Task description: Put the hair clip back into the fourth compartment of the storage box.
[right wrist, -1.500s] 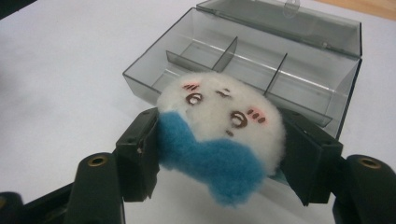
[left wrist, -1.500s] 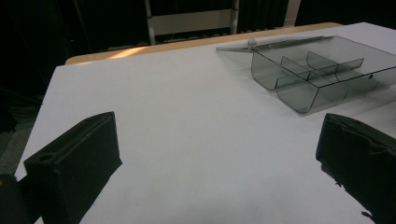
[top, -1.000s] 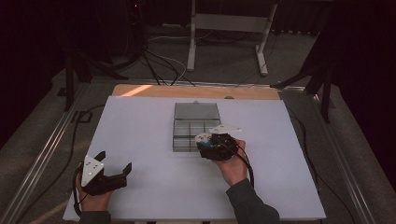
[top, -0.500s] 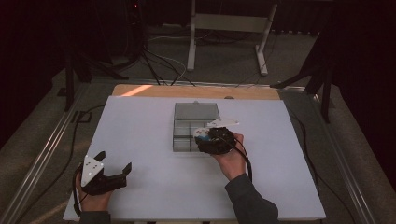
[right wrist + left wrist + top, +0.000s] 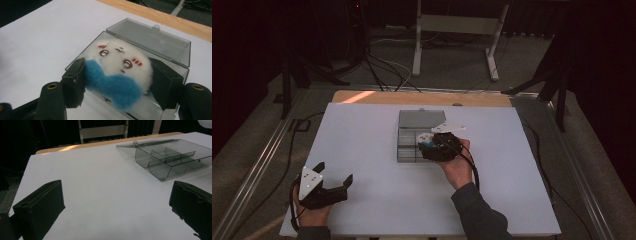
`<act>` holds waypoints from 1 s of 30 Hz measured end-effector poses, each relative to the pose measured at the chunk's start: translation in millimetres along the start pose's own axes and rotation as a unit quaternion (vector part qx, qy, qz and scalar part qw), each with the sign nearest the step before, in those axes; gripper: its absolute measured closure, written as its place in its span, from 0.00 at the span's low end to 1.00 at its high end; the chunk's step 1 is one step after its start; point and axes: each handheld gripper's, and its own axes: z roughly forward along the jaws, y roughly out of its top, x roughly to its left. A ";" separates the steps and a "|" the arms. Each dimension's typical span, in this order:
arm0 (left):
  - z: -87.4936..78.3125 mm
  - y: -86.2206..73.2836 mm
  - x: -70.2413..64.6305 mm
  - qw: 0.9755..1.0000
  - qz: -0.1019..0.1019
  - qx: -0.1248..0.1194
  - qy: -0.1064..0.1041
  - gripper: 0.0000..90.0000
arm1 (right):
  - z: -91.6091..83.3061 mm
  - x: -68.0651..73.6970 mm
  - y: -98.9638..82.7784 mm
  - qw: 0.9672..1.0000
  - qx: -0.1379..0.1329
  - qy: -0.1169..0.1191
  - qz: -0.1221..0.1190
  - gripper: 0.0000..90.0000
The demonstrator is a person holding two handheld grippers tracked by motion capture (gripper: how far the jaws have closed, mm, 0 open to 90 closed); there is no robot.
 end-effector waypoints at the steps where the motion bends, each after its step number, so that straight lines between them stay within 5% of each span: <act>1: 0.0 0.0 -0.2 1.000 0.000 -0.001 0.000 0.01 | 0.8 0.4 0.5 1.000 -0.001 0.000 -0.002 0.39; 30: 0.1 -0.1 -0.2 1.000 0.000 0.000 0.000 0.01 | 27.1 -2.3 1.2 1.000 -0.003 0.014 0.001 0.39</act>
